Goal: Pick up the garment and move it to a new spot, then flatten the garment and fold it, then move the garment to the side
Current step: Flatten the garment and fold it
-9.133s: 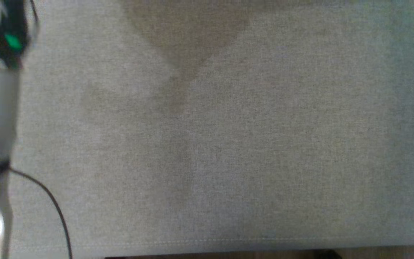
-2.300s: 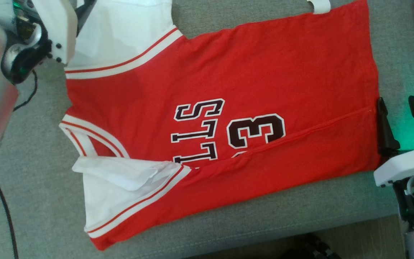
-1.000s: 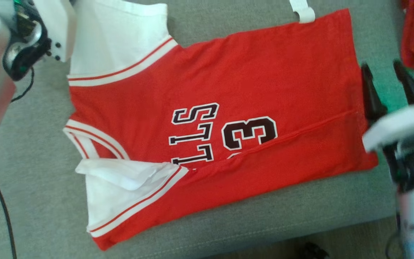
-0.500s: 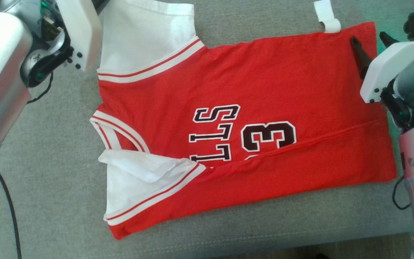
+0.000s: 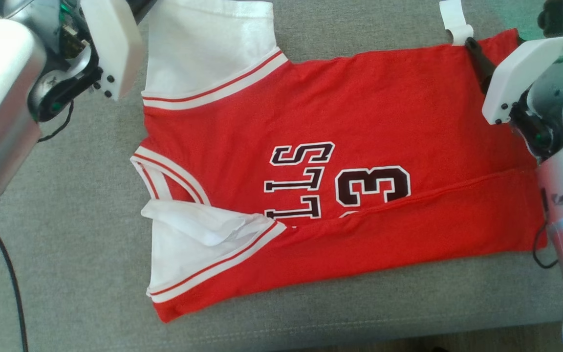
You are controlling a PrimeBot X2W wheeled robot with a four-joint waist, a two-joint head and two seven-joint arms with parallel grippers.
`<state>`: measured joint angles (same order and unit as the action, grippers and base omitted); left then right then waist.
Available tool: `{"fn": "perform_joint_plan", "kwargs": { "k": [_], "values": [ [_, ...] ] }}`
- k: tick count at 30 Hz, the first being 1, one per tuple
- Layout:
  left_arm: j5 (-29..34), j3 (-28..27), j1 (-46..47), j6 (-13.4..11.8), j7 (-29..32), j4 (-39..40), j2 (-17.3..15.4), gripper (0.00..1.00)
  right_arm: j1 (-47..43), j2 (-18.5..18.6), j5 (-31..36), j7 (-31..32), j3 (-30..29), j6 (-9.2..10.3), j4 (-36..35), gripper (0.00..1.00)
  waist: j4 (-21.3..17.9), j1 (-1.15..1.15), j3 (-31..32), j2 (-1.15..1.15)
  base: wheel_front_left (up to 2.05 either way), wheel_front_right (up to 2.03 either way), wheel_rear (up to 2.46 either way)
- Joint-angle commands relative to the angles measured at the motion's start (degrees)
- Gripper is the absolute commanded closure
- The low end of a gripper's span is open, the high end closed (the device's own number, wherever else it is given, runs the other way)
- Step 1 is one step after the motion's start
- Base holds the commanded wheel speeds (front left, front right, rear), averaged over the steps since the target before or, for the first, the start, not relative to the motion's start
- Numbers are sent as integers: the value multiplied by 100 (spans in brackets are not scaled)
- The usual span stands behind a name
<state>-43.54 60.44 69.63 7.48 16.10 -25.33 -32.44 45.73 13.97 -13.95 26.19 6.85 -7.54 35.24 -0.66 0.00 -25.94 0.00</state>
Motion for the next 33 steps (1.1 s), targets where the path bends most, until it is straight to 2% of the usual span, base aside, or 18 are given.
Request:
{"fn": "perform_joint_plan", "kwargs": {
  "k": [1,2,4,5,6,11,16,26,33],
  "values": [
    [-59,-246,330,-43,21,129,-275,100,177,87,-57,-78,93,5,-114,0,17,0,7,0,0,0,0],
    [-64,-246,331,-43,16,130,-274,100,199,107,-61,-95,105,5,-82,4,27,0,7,0,0,0,0],
    [-73,-241,328,-43,11,125,-277,100,238,139,-78,-123,124,5,-17,57,47,0,7,0,0,0,0],
    [-78,-240,328,-42,7,122,-280,100,257,151,-88,-138,135,5,12,91,54,0,6,0,0,0,0],
    [-81,-239,327,-42,0,117,-285,100,278,157,-103,-162,142,5,33,100,60,0,5,0,0,0,0],
    [-84,-252,327,-37,-134,27,-345,100,420,149,-167,-405,27,5,88,100,67,0,0,0,0,0,0],
    [0,-383,461,-37,-573,-224,-407,100,675,134,-264,-625,-229,5,183,100,55,0,-85,0,0,0,0],
    [88,-641,975,-25,-1489,-780,-188,100,1204,300,-525,-909,-589,5,459,100,137,0,-193,0,0,0,0],
    [-146,-492,741,-6,-1721,-878,-27,100,999,445,-670,-980,-545,5,526,100,303,0,-97,0,0,0,0]
  ]
}}
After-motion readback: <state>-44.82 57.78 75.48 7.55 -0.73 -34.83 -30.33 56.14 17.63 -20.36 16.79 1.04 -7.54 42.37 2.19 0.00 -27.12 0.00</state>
